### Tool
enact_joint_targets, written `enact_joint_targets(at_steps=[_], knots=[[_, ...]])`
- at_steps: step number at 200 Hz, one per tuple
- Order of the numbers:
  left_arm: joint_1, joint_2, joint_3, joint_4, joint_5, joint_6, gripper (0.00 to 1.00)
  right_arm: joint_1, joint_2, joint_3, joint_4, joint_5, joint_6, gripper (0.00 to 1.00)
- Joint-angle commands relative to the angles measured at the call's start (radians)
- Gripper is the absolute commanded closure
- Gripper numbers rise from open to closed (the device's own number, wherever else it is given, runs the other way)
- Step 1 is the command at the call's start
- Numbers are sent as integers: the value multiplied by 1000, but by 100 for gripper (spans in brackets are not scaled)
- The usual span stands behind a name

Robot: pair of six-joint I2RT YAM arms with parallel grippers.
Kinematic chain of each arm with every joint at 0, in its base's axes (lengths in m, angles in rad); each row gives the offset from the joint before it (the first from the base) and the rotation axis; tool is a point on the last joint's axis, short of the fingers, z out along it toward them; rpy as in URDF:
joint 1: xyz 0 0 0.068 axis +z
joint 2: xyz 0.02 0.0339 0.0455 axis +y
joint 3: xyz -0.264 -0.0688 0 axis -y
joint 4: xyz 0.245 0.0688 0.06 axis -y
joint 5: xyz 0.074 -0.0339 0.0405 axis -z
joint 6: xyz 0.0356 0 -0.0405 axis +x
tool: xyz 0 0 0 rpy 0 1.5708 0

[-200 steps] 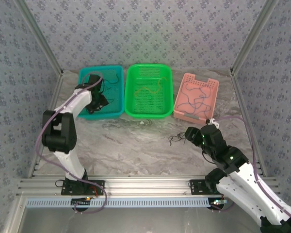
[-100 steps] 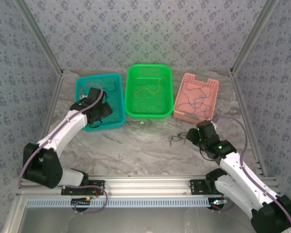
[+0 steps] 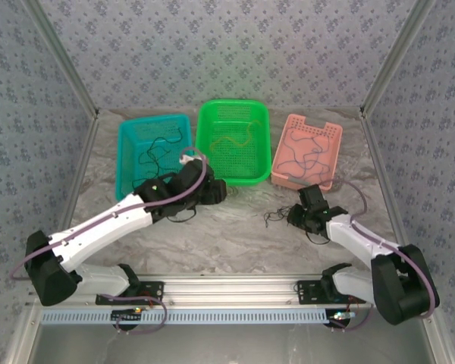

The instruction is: Untangle the cables

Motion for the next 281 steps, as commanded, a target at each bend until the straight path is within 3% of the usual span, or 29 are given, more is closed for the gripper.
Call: enact_joint_targets(at_steps=[1,29,44,77,109,139,171,183,204,212,227,259,281], knots=[[-61,10,-50,65,-7,-13,26,20,26,52,5,-6,-48,59],[-138,42,-122,180,20,-42,26,14,52,68,12,4,-54,55],[-169,83,-147,237,35,-64,26,2,93,93,12,6,-56,57],[-214,196,-169,381,67,-66,22,1,217,158,-28,37,-55,82],[-217,359,-167,602,110,-18,18,27,190,150,-37,71,-56,100],[-204,528,-103,731,125,45,17,30,146,149,-62,59,-55,100],[-156,637,-32,758,144,56,19,44,107,150,-89,46,-50,100],[-142,677,-18,790,180,49,25,48,86,147,-100,42,-41,100],[-142,723,2,802,179,37,46,50,47,145,-120,29,-32,100],[-142,730,-7,820,173,29,60,48,25,145,-132,23,-28,100],[-142,725,-17,808,133,19,100,41,-27,144,-158,11,-20,100],[-139,580,-121,672,-72,-46,100,-4,-171,171,-265,-5,-28,100],[-124,439,-207,559,-144,-62,100,-44,-249,202,-336,-37,-45,100]])
